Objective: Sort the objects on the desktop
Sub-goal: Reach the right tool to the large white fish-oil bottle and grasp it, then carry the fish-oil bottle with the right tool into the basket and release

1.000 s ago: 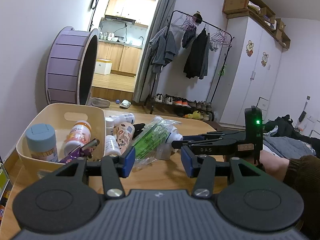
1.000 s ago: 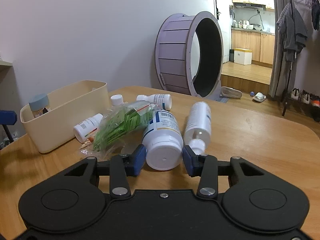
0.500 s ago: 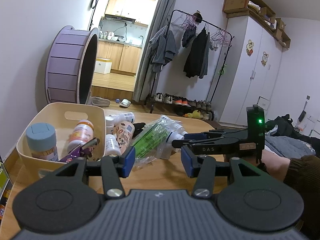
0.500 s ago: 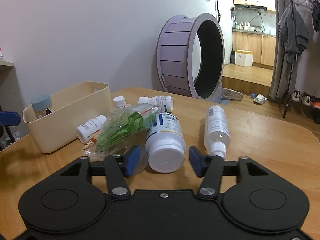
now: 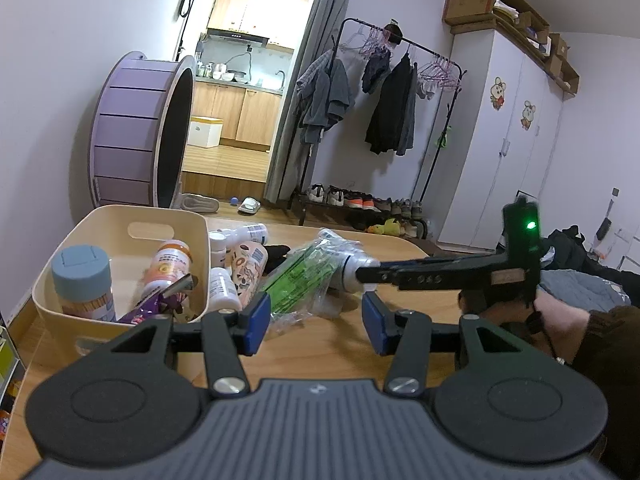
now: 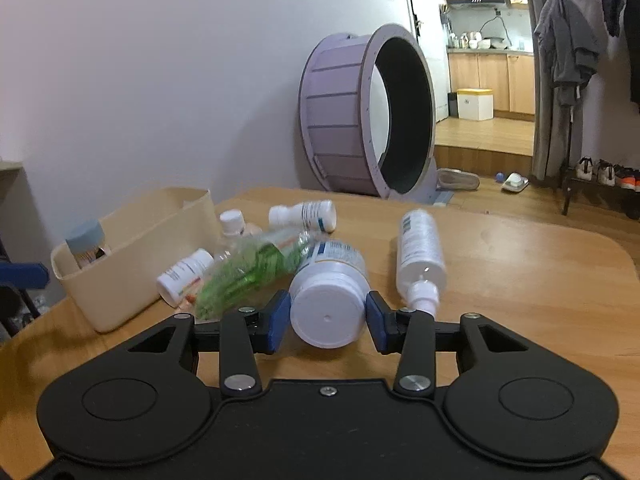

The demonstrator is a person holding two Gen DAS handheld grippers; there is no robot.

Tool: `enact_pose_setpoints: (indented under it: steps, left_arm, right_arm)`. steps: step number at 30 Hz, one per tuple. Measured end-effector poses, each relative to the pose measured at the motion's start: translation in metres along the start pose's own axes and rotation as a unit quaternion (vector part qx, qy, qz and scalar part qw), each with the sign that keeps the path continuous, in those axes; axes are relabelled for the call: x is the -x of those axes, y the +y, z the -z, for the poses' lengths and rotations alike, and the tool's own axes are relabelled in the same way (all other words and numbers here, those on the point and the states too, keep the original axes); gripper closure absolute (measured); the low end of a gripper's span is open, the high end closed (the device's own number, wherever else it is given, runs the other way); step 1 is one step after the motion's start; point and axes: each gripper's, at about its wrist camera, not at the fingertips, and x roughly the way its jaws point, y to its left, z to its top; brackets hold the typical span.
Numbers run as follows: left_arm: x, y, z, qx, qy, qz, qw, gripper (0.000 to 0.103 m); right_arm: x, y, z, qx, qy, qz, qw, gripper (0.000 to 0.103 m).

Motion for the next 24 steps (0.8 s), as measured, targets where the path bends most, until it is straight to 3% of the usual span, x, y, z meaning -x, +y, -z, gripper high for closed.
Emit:
enact_pose_setpoints:
  steps: [7, 15, 19, 24]
  left_arm:
    - [-0.001, -0.002, 0.000, -0.006, 0.002, 0.001, 1.0000, 0.054]
    - [-0.005, -0.006, 0.002, -0.015, 0.010, 0.002, 0.9998, 0.054]
    - [-0.005, -0.007, 0.002, -0.019, 0.013, 0.005, 0.9997, 0.052]
    - [-0.005, -0.010, 0.003, -0.026, 0.015, 0.008, 0.9995, 0.046]
  right_arm:
    - [0.031, 0.017, -0.007, 0.024, -0.013, -0.004, 1.000, 0.062]
    - [0.036, 0.025, -0.001, 0.046, -0.010, -0.009, 0.999, 0.060]
    - [0.039, 0.026, 0.001, 0.050, -0.014, -0.004, 0.999, 0.045]
    - [0.033, 0.025, 0.004, 0.047, -0.005, -0.002, 0.999, 0.045]
